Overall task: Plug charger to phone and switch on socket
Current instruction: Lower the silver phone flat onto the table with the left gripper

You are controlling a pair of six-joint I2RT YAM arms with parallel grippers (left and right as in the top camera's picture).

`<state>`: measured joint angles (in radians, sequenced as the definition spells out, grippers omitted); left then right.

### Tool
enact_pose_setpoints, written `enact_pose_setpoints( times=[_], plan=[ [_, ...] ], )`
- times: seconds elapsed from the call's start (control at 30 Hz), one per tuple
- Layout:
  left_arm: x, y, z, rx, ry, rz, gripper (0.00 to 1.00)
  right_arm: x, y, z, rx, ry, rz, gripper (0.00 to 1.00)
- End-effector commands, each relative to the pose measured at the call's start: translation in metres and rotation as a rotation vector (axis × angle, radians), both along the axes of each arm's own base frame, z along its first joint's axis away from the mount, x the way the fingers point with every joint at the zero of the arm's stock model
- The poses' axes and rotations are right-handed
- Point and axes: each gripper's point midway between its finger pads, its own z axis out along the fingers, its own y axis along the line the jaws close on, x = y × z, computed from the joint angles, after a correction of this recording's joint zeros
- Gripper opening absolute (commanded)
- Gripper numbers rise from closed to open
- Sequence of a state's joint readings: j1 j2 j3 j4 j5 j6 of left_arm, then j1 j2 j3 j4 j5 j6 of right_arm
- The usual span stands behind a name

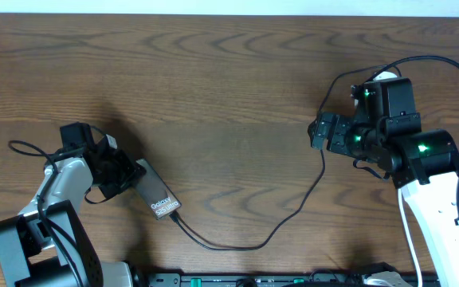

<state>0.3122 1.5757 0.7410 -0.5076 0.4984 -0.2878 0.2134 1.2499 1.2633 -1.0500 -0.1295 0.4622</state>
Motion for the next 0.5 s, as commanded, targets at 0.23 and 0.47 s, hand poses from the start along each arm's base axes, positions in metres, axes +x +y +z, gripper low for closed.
enact_pose_setpoints(
  times=[0.23, 0.47],
  plan=[
    [-0.009, -0.003, 0.000, -0.014, 0.032, -0.011, 0.42, 0.002, -0.004, 0.003, -0.020, -0.023, 0.001, 0.99],
    [-0.016, 0.004, -0.004, 0.031, 0.070, -0.005, 0.57, 0.002, -0.004, 0.003, -0.020, -0.023, 0.001, 0.99]
  ],
)
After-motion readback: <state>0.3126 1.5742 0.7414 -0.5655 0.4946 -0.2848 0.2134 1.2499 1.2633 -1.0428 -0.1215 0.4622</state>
